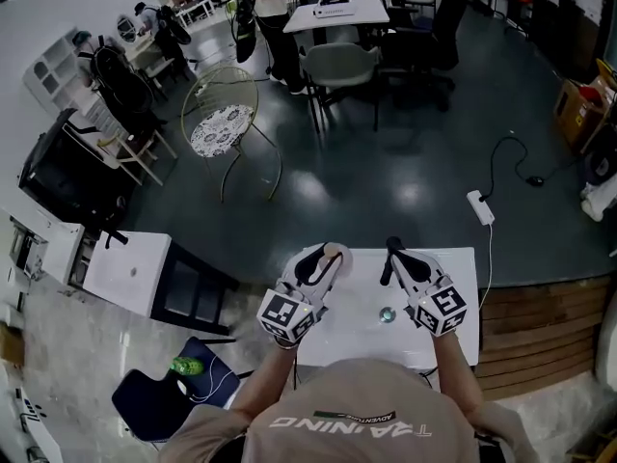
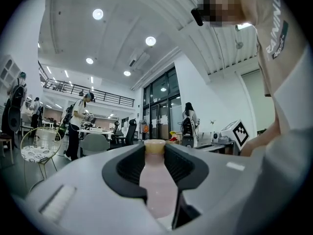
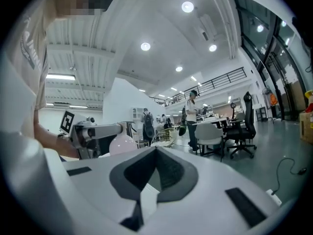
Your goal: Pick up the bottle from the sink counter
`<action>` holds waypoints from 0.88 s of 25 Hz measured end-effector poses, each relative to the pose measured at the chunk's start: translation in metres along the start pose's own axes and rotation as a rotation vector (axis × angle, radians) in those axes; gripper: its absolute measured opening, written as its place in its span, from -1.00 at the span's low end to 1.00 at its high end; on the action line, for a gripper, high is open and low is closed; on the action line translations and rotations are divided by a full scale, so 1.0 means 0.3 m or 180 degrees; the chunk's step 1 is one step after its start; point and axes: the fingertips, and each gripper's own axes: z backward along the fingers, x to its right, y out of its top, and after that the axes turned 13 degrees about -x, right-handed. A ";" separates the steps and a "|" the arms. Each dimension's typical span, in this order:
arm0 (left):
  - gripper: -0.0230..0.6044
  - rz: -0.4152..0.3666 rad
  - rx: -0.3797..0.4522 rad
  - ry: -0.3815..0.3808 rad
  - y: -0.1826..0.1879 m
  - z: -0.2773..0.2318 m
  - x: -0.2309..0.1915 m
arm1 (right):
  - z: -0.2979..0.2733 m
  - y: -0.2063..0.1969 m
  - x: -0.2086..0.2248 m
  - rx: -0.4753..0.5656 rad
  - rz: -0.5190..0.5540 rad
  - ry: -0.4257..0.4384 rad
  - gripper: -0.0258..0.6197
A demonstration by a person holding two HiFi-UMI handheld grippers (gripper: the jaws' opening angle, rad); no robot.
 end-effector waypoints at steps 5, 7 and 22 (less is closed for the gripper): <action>-0.52 0.0037 0.0030 -0.0001 0.005 0.001 -0.016 | -0.023 0.038 -0.010 0.0054 0.0060 0.0084 -0.90; -0.52 0.0074 0.0032 -0.0001 0.000 -0.001 -0.025 | -0.026 0.047 -0.009 0.0057 0.0079 0.0073 -0.90; -0.52 0.0084 -0.0063 -0.0082 -0.039 0.009 -0.048 | -0.031 0.038 -0.052 -0.0019 0.0078 0.0166 -0.90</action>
